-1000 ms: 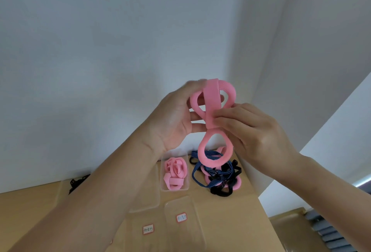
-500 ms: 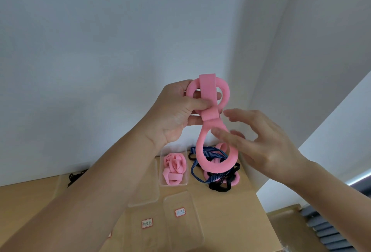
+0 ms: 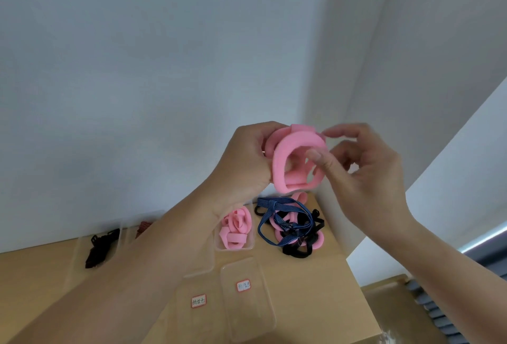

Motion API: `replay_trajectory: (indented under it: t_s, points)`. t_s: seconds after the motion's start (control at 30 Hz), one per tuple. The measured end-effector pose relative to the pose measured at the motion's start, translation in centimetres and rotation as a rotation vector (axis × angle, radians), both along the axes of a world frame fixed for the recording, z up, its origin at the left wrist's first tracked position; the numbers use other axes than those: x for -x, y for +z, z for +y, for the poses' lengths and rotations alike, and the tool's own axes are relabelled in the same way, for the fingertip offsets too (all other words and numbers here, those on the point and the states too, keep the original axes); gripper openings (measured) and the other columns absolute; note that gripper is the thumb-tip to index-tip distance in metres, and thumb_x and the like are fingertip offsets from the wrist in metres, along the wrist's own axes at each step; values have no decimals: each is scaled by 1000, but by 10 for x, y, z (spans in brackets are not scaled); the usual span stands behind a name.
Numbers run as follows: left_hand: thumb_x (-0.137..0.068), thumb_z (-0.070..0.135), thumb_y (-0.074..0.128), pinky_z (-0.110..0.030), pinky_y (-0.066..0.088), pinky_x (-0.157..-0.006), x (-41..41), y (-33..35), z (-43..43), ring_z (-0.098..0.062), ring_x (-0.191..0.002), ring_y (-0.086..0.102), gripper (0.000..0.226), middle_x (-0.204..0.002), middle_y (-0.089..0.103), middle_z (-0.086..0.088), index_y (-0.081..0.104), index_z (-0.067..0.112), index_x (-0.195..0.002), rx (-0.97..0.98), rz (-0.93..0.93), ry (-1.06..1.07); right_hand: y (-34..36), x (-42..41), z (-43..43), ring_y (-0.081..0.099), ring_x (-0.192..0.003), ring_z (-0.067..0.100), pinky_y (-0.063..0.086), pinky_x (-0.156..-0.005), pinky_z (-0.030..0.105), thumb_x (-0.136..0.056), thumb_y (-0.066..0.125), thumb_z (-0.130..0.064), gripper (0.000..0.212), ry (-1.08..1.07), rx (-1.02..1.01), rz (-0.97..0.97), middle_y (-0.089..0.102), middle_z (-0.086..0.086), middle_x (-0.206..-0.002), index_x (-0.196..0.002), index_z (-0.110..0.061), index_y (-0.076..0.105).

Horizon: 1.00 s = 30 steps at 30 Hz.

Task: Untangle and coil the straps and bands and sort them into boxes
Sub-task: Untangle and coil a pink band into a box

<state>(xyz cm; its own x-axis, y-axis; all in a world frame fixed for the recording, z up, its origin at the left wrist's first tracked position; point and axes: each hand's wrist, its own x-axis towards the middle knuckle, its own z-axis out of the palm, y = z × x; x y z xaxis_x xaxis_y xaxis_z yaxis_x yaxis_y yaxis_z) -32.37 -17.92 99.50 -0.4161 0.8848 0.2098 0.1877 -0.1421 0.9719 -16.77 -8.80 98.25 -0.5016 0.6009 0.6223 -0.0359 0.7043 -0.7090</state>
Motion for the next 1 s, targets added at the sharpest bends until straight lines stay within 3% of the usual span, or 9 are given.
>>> replay_trajectory:
  t_s: [0.07, 0.27, 0.4, 0.5, 0.63, 0.77, 0.9, 1.0]
  points:
    - [-79, -5, 79, -37, 62, -73, 0, -3, -1, -24, -84, 73, 32, -96, 76, -11, 75, 5, -110, -12, -33, -12, 4, 4, 1, 56, -54, 6, 39, -54, 11, -82, 71, -44, 19, -33, 97, 12, 65, -12, -64, -89, -31, 59]
    - [-80, -8, 77, -34, 58, -75, 1, -12, -5, -24, -86, 73, 33, -98, 76, -15, 72, 1, -112, -5, -111, -28, -2, 16, -4, 62, -82, 1, 46, -58, 10, -94, 70, -28, 15, -172, -50, -52, 60, -6, -95, -94, -17, 60]
    - [-74, -7, 74, -44, 61, -79, 1, -15, -10, -30, -93, 73, 37, -99, 75, -15, 70, -2, -110, -24, -275, -88, 2, 19, -5, 65, -73, -4, 47, -61, 9, -96, 67, -24, 11, -159, 43, -37, 64, -20, -80, -94, -20, 57]
    - [-73, -17, 73, -44, 61, -87, 0, -15, -12, -27, -98, 73, 32, -93, 75, -10, 73, 3, -98, -45, -390, -107, 7, 22, 0, 71, -68, 4, 57, -66, 22, -98, 65, -18, 3, -80, 218, 4, 73, -11, -75, -98, -18, 62]
    - [-80, -20, 64, -33, 60, -84, 1, -16, -11, -23, -97, 72, 31, -94, 74, -10, 65, -12, -110, -74, -444, -111, 14, 25, 6, 76, -71, 24, 63, -71, 38, -96, 65, -8, 8, 80, 481, 64, 76, 8, -78, -103, -9, 67]
    - [-76, -17, 62, -24, 58, -78, 2, -18, -12, -16, -88, 72, 25, -87, 73, -5, 64, -7, -99, -116, -508, -134, 14, 26, 8, 76, -75, 29, 63, -71, 40, -96, 64, -4, 10, 141, 600, 63, 74, 21, -86, -100, -6, 72]
    - [-78, -20, 59, -27, 58, -84, 4, -22, -9, -20, -94, 70, 21, -92, 70, -10, 65, -6, -92, -147, -574, -117, 15, 25, 11, 76, -83, 33, 62, -75, 38, -97, 59, -2, 13, 214, 775, 54, 76, 21, -92, -100, -2, 71]
    - [-81, -21, 56, -24, 58, -83, 3, -24, -9, -16, -89, 71, 23, -86, 71, -7, 66, -5, -94, -156, -626, -107, 15, 25, 16, 74, -83, 30, 61, -77, 37, -97, 59, -6, 13, 240, 864, -8, 76, 20, -94, -100, -2, 72]
